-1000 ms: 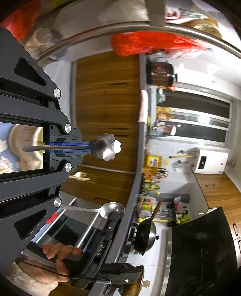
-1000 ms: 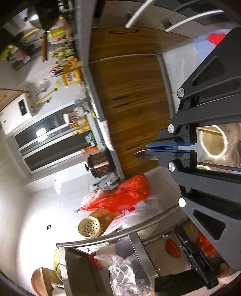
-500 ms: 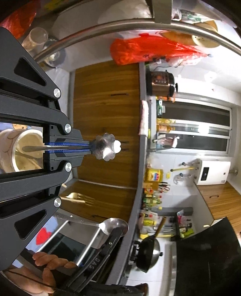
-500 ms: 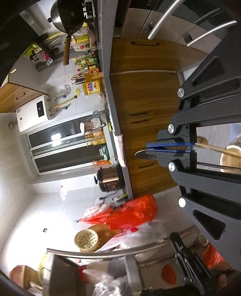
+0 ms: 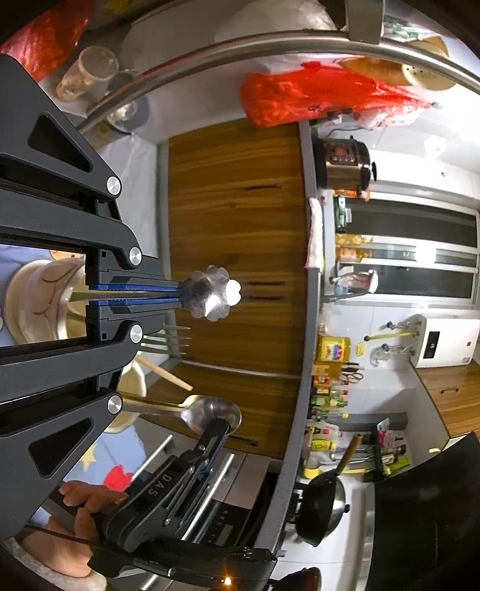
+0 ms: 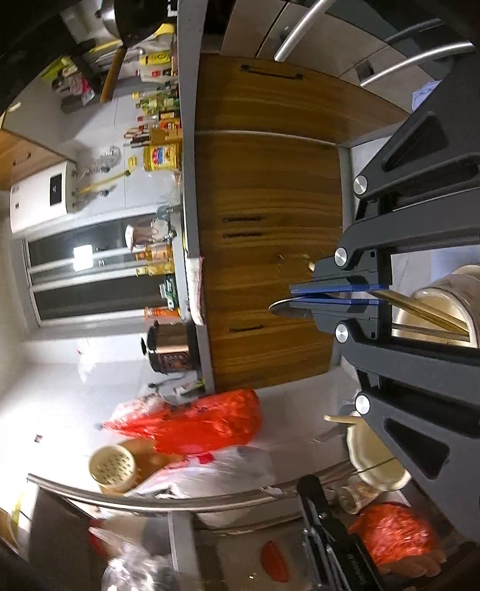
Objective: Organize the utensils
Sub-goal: 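Lift both steel spoons and carry them over the ceramic holder, then open the left tool dropping its spoon into the larger pot while the right drops its spoon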
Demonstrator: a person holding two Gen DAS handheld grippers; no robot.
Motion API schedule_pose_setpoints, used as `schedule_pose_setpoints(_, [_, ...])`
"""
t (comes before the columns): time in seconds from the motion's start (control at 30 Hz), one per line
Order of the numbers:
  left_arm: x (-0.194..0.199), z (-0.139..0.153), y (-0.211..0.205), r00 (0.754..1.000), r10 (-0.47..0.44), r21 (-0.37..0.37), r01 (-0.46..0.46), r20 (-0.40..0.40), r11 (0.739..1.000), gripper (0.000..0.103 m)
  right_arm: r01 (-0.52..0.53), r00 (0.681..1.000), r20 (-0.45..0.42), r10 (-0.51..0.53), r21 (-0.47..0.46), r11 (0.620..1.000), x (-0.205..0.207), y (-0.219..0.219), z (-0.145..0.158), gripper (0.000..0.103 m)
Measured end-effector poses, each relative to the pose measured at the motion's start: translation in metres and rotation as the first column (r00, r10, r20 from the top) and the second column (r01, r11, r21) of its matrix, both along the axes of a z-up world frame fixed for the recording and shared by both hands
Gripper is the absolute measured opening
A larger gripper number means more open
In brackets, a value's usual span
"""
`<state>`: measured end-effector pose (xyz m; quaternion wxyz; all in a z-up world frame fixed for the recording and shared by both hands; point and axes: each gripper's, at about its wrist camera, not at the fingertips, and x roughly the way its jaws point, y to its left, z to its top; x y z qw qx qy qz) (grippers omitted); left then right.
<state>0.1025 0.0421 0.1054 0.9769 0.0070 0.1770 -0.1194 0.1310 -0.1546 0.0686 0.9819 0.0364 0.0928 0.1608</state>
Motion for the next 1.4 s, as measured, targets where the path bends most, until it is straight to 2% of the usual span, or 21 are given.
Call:
schedule_pose_setpoints(0.37, [0.008, -0.016, 0.004, 0.997, -0.018, -0.004, 0.018, -0.072, 1.0, 0.004, -0.044, 0.997, -0.067, 0.043, -0.01, 0.999, 0.008, 0.007, -0.018, 0.002])
schedule_pose_setpoints(0.73, [0.013, -0.027, 0.001, 0.993, -0.027, 0.011, 0.028, -0.116, 1.0, 0.004, -0.043, 0.996, -0.08, 0.043, 0.0, 0.999, 0.012, 0.005, -0.018, 0.002])
schedule_pose_setpoints(1.23, [0.018, -0.033, 0.008, 0.992, 0.003, -0.003, -0.003, -0.126, 1.0, 0.004, -0.028, 0.991, -0.127, 0.034, 0.047, 0.998, 0.021, 0.0, -0.019, 0.003])
schedule_pose_setpoints(1.33, [0.018, -0.034, 0.007, 0.993, 0.009, 0.012, -0.008, -0.122, 1.0, 0.005, -0.029, 0.991, -0.129, 0.035, 0.048, 0.998, 0.02, 0.001, -0.019, 0.006])
schedule_pose_setpoints(1.4, [0.018, -0.034, 0.008, 0.992, 0.01, 0.01, -0.009, -0.122, 1.0, 0.005, -0.029, 0.991, -0.131, 0.035, 0.048, 0.998, 0.02, 0.001, -0.02, 0.012])
